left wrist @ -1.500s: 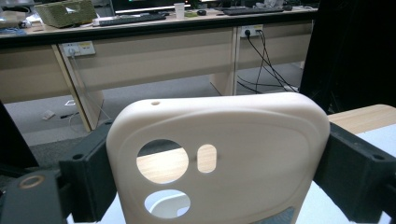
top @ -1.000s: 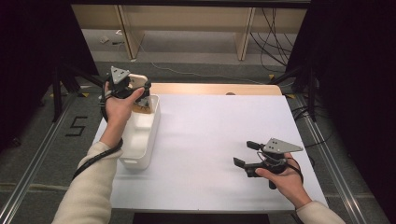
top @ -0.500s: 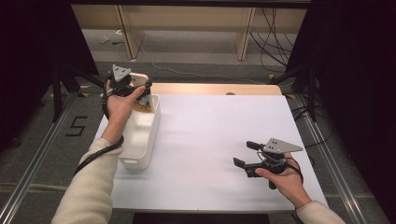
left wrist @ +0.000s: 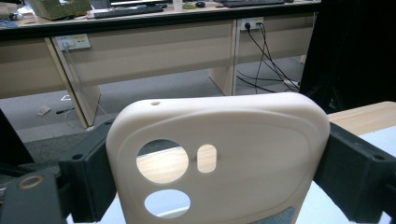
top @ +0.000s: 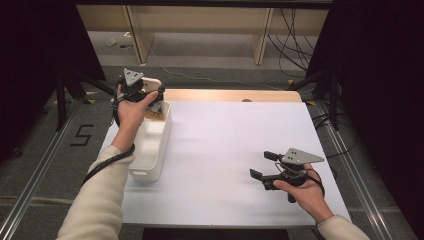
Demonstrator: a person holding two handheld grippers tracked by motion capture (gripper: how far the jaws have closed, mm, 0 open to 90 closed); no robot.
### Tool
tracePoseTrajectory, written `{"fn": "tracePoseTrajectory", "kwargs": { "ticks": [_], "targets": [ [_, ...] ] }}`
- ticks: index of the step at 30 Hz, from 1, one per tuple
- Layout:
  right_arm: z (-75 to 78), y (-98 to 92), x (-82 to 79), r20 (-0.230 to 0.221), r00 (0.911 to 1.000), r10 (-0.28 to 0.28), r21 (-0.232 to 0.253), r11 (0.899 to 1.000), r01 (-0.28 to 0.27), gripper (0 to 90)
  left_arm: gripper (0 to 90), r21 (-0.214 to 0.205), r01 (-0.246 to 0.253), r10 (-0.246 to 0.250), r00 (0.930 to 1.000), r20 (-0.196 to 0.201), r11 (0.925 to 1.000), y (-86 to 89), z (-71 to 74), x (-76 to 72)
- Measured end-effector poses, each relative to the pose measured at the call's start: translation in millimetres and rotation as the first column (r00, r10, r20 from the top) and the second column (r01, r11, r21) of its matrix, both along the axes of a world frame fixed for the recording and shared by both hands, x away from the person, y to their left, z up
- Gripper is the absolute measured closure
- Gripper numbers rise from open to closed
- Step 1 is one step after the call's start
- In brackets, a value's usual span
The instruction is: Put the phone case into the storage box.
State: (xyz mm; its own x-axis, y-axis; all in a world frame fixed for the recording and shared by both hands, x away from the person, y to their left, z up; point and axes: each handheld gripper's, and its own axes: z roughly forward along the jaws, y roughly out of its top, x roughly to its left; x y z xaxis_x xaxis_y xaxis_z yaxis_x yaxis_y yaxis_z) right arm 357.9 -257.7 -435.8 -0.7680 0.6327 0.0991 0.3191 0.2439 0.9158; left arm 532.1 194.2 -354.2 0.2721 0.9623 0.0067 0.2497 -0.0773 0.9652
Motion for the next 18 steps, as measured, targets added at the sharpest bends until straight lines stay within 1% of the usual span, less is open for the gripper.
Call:
{"fn": "tracePoseTrajectory", "kwargs": {
  "ticks": [4,6,18],
  "targets": [
    [0.1,0.0,0.0,0.000,1.0000,0.000,0.000,1.000,0.000,15.3,10.6,0.006,-0.001,0.001,1.0000,-0.004,1.0000,-0.6,-1.0,2.7],
    [0.0,0.0,0.0,0.000,1.0000,0.000,0.000,1.000,0.000,15.4,10.6,-0.001,0.002,-0.002,1.0000,-0.008,1.0000,-0.7,-1.7,4.1],
    [0.0,0.1,0.1,0.000,1.0000,0.002,0.002,1.000,-0.002,15.4,10.6,0.004,-0.001,0.001,0.9999,-0.014,1.0000,-1.2,-1.9,10.3]
  ]
}}
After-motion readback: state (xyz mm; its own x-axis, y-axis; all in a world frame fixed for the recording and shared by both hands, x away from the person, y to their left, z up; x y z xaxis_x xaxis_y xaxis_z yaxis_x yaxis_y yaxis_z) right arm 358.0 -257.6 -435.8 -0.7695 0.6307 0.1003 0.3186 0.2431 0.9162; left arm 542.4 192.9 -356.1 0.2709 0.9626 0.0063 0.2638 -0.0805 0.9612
